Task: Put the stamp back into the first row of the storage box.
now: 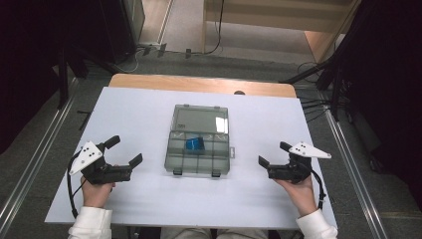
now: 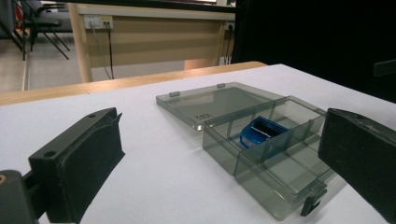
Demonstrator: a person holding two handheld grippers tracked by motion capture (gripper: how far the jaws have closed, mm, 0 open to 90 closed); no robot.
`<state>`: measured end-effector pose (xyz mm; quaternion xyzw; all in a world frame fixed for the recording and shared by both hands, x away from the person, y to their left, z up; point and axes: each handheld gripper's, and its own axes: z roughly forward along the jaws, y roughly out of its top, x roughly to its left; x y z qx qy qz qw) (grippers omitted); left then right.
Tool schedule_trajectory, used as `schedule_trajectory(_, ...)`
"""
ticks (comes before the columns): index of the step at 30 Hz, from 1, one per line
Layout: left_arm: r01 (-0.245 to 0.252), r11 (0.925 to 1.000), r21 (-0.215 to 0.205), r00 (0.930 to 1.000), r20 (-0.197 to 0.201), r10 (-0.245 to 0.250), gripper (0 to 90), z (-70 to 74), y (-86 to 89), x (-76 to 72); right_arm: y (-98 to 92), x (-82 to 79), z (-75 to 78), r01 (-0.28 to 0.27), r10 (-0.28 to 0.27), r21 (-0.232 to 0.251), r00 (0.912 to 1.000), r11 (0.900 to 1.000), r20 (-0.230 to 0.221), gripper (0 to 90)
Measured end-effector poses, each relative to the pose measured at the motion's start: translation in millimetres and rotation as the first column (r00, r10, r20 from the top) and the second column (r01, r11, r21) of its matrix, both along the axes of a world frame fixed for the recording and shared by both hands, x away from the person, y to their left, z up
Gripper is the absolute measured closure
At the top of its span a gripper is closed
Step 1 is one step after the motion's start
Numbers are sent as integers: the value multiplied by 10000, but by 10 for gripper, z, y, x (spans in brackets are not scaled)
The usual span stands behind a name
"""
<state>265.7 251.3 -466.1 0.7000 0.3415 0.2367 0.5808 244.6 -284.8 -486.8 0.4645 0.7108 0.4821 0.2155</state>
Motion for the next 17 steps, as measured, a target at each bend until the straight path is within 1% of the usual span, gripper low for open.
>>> schedule_trajectory(1,24,10000,23,10000,1,-24,0,-1,-2,-1,-14,-31,-15,67,-67,10,9997,10000,217,0)
schedule_trajectory(2,39,10000,26,10000,-9,-39,0,-3,-3,-2,-43,-109,-53,281,-285,59,9962,9996,823,0)
schedule_trajectory(3,60,10000,29,10000,-11,-60,0,-4,-5,-3,-43,-109,-53,281,-285,59,9962,9996,823,0)
schedule_trajectory(4,64,10000,31,10000,-18,-64,0,-5,-6,-5,-60,-142,-70,336,-337,26,9937,9994,1073,0)
schedule_trajectory(5,82,10000,43,10000,-27,-82,0,-7,-8,-6,-79,-174,-95,382,-384,40,9891,9993,1421,0)
schedule_trajectory(7,87,9999,73,10000,-49,-86,0,-9,-8,-8,-114,-229,-129,439,-442,58,9852,9990,1654,0)
schedule_trajectory(9,69,10000,66,10000,-48,-69,0,-9,-3,-9,-152,-274,-157,503,-531,193,9797,9985,1931,0)
schedule_trajectory(13,16,10000,-14,10000,-49,-16,0,-9,7,-5,-182,-289,-182,725,-713,6,9789,9974,1914,0)
schedule_trajectory(17,-8,10000,-19,9999,-111,7,0,-19,12,18,-190,-303,-166,894,-903,132,9756,9959,1999,0)
